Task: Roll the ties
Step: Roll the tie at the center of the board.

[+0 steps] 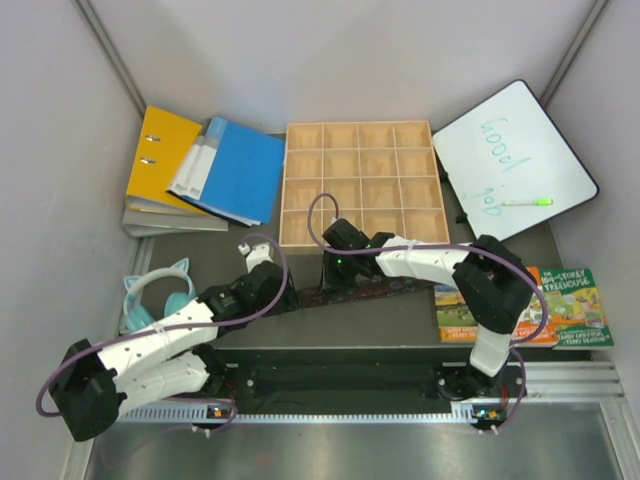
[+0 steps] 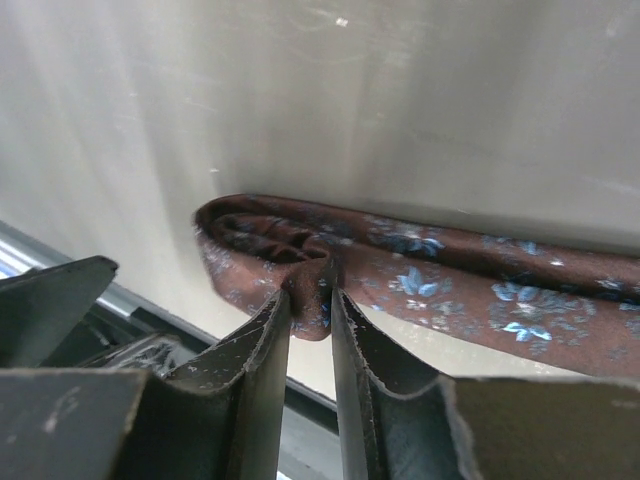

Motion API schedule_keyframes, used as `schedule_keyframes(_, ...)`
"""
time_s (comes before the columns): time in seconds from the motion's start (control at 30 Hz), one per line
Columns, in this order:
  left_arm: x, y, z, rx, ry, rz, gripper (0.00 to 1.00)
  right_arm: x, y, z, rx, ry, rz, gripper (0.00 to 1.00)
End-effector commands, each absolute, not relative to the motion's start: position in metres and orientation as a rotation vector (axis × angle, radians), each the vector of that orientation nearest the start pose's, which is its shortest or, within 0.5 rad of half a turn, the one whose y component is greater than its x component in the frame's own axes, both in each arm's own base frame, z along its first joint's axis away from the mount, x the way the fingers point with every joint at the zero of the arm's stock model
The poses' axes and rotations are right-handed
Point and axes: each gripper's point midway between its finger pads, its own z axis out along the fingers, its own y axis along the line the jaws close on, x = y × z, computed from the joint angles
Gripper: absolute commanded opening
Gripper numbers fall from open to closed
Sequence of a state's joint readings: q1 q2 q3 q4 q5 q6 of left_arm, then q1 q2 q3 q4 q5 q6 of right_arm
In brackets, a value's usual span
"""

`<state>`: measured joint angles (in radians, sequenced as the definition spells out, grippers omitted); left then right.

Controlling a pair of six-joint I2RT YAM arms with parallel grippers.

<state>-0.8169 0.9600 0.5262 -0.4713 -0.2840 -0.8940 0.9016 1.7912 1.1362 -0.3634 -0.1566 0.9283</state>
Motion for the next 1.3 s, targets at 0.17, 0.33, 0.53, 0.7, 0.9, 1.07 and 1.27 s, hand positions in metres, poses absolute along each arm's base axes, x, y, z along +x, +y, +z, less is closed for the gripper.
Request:
schedule_keyframes(0.17, 0.199, -0.186, 0.081, -0.178, 2.357, -0.521, 0.69, 0.211, 0.363, 0.041, -0.014, 2.817, 0.720, 0.23)
schedule_keyframes(0.33, 0.204, -0.192, 0.088, -0.151, 2.347, -0.534, 0.69, 0.210, 0.359, 0.040, -0.002, 2.831, 0.689, 0.23)
schedule_keyframes(0.53, 0.205, -0.195, 0.093, -0.109, 2.351, -0.529, 0.68, 0.209, 0.351, 0.041, 0.022, 2.838, 0.643, 0.23)
schedule_keyframes(0.7, 0.204, -0.196, 0.095, -0.079, 2.356, -0.528, 0.68, 0.211, 0.348, 0.042, 0.047, 2.831, 0.630, 0.23)
schedule_keyframes(0.9, 0.203, -0.197, 0.105, -0.053, 2.359, -0.533, 0.68, 0.213, 0.346, 0.050, 0.060, 2.821, 0.611, 0.35)
schedule_keyframes(1.07, 0.202, -0.199, 0.113, -0.061, 2.363, -0.551, 0.68, 0.217, 0.331, 0.066, 0.071, 2.782, 0.537, 0.53)
schedule_keyframes(1.27, 0.198, -0.193, 0.108, -0.101, 2.394, -0.525, 0.68, 0.219, 0.306, 0.094, 0.061, 2.707, 0.466, 0.59)
